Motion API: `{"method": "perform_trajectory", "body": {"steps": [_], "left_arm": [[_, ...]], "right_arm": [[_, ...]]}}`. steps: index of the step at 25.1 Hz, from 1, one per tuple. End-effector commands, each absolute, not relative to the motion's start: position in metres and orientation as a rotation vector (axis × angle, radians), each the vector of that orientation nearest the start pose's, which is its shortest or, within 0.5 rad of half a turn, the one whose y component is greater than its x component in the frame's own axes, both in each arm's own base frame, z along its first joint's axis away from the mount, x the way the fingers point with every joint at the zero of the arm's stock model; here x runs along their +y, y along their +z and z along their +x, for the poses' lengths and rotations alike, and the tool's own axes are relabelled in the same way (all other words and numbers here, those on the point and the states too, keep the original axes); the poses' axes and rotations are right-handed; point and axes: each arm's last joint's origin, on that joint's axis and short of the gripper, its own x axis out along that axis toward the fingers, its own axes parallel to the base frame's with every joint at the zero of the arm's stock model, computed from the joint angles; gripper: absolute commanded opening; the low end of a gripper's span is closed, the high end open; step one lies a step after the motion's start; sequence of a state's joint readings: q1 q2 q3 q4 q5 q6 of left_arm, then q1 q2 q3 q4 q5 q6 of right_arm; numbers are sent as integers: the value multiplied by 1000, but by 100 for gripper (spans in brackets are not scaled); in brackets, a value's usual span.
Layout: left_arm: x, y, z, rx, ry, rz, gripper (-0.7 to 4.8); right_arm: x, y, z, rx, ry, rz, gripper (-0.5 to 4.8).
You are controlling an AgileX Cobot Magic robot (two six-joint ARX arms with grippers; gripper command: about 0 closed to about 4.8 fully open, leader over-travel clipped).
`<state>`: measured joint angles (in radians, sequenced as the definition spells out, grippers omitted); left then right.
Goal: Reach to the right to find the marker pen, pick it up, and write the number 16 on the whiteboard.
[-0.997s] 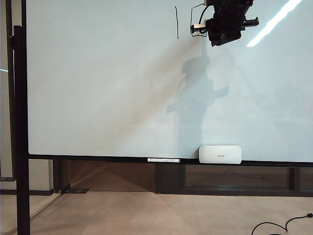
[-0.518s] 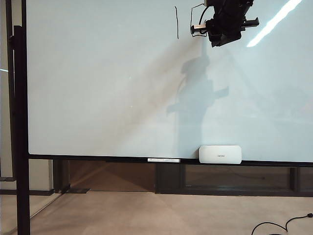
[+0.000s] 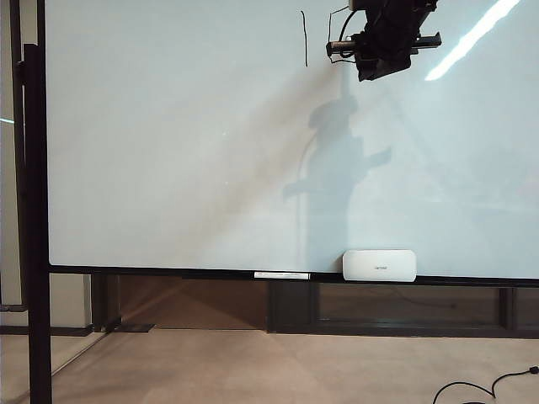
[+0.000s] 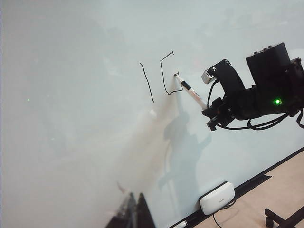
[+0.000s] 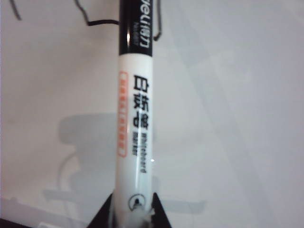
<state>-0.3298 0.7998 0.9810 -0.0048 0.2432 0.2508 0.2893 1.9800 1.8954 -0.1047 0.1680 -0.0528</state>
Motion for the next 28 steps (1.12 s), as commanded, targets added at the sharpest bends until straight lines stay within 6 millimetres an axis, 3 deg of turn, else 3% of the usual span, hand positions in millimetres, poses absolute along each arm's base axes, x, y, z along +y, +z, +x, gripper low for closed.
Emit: {"method": "perform_trajectory", "body": {"steps": [1,21,25,28], "left_arm": [[-58,414,148,-259,-544,239,-5],[-56,415,145,-253,-529,238,-5],[-49,417,129,-250,-445,232,-5],[-37,422,104,-272,-345,219,-5]], "right_arm": [[130,375,448,148,166,-90,-2],[132,382,445,117,269,-76,-2],[127,408,424,102,270,-73,-2],[117,440,391,107,269,-70,-2]]}}
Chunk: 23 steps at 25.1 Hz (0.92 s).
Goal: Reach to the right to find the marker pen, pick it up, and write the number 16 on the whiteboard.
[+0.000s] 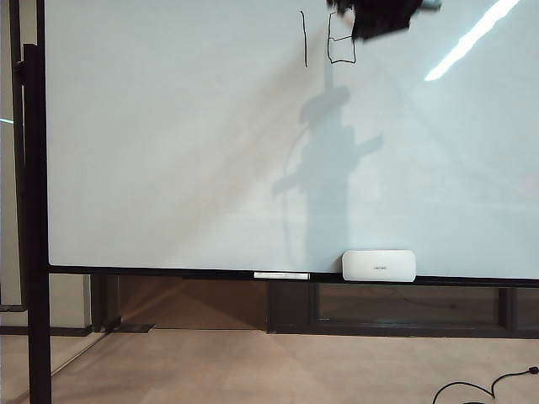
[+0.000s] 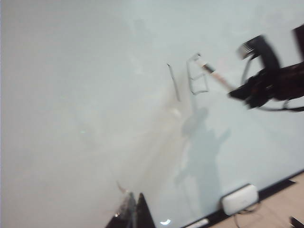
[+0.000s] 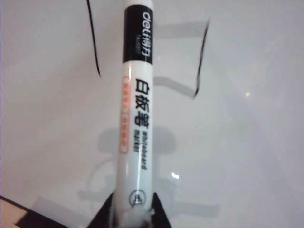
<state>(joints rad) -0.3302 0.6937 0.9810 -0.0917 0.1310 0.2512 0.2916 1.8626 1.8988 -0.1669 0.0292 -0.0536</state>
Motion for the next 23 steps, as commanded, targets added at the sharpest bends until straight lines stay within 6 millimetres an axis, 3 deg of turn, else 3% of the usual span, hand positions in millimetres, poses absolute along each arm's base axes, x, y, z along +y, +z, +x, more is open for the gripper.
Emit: {"method": "perform_trajectory", "body": {"steps": [1,5,13,23], "left_arm": [[-34,423,98,-280,-324,215,-5],[-22,425,69,-322,-249,198,-5],[1,424,13,-305,-92,260,-5],[21,445,-35,-237,30,312,-5]], "right_arm": [[115,446,383,109,270,-70,-2],[105,473,347,110,271,-68,-2],[75,531,253,12,235,-75,-2],[39,556,138,-23,182,-198,-2]]}}
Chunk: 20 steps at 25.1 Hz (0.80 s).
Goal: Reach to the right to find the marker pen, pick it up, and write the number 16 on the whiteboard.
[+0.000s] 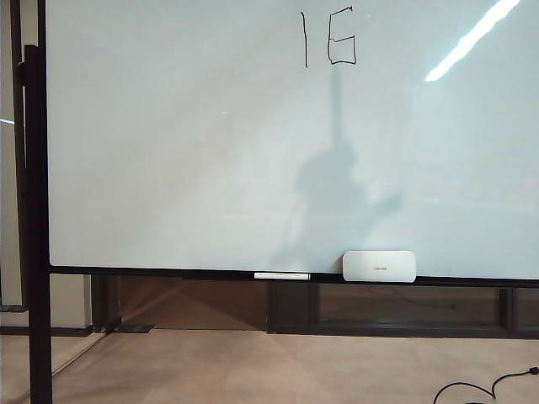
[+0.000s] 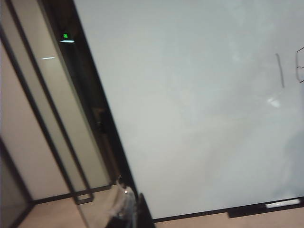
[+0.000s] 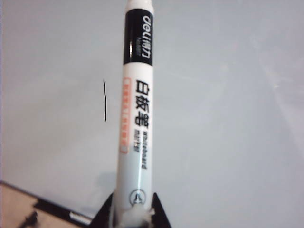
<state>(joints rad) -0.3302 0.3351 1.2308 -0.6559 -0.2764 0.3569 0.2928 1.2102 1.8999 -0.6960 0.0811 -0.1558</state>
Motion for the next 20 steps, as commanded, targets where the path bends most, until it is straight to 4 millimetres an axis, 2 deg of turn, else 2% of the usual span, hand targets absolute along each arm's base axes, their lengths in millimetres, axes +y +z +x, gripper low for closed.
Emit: {"method": "perform_trajectory", "body": {"steps": [1,6,8,11,13,17,20], "left_arm": [[23,447,-40,-238,40,310,-5],[29,450,-57,-233,38,307,-5],[32,450,-66,-216,35,313,-5],[37,448,-80,-160,43,331,-5],[40,447,-87,-129,50,335,-5],[48,439,-102,-89,119,341,-5],[53,429,-117,-99,123,317,-5]], "right_arm": [[35,557,128,-31,178,-197,-2],[17,559,67,-94,161,-257,-2],[7,556,35,-113,154,-287,-2],[-10,539,-13,-61,99,-307,-2],[-17,528,-37,-31,104,-317,-2],[-36,498,-80,75,66,-352,-2],[-55,484,-108,13,90,-292,-2]]}}
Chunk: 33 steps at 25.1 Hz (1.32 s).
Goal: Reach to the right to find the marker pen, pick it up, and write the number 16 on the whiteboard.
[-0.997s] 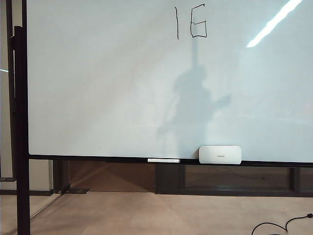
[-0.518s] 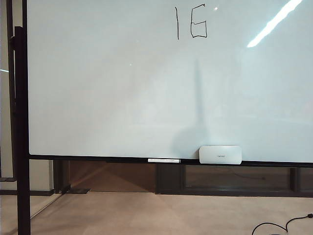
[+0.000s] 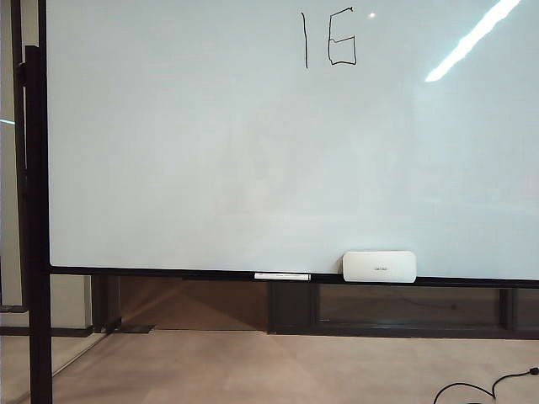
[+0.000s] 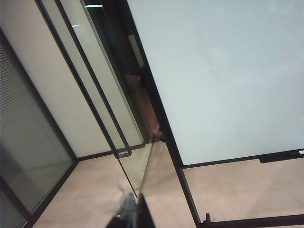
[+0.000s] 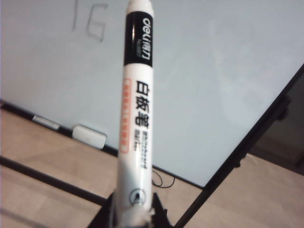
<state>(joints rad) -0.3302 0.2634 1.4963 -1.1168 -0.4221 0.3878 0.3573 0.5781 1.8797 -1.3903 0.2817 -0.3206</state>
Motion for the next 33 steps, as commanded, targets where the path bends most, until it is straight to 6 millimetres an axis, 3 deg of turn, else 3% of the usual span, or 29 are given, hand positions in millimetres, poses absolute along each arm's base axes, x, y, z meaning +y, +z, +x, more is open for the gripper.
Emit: {"method": "perform_trajectory", "body": {"steps": [1,6,9,11,16,21,27,33], "left_arm": [[55,423,-123,-102,124,295,-5],[59,398,-141,-34,38,172,-5],[53,389,-153,-43,-9,134,-5],[43,388,-152,-38,-40,150,-5],[4,377,-139,1,-150,137,-5],[-21,366,-122,-19,-199,32,-5],[-29,348,-91,35,-194,-47,-5],[-23,337,-55,34,-188,-85,-5]], "right_arm": [[-65,478,-119,-20,102,-222,-2],[-102,446,-149,-108,173,3,-2],[-103,418,-151,-91,190,25,-2],[-94,403,-139,-29,229,18,-2],[-63,371,-97,180,406,-18,-2],[-56,355,-88,239,462,-11,-2],[-63,342,-100,200,468,66,-2],[-51,328,-88,300,533,118,-2]]}}
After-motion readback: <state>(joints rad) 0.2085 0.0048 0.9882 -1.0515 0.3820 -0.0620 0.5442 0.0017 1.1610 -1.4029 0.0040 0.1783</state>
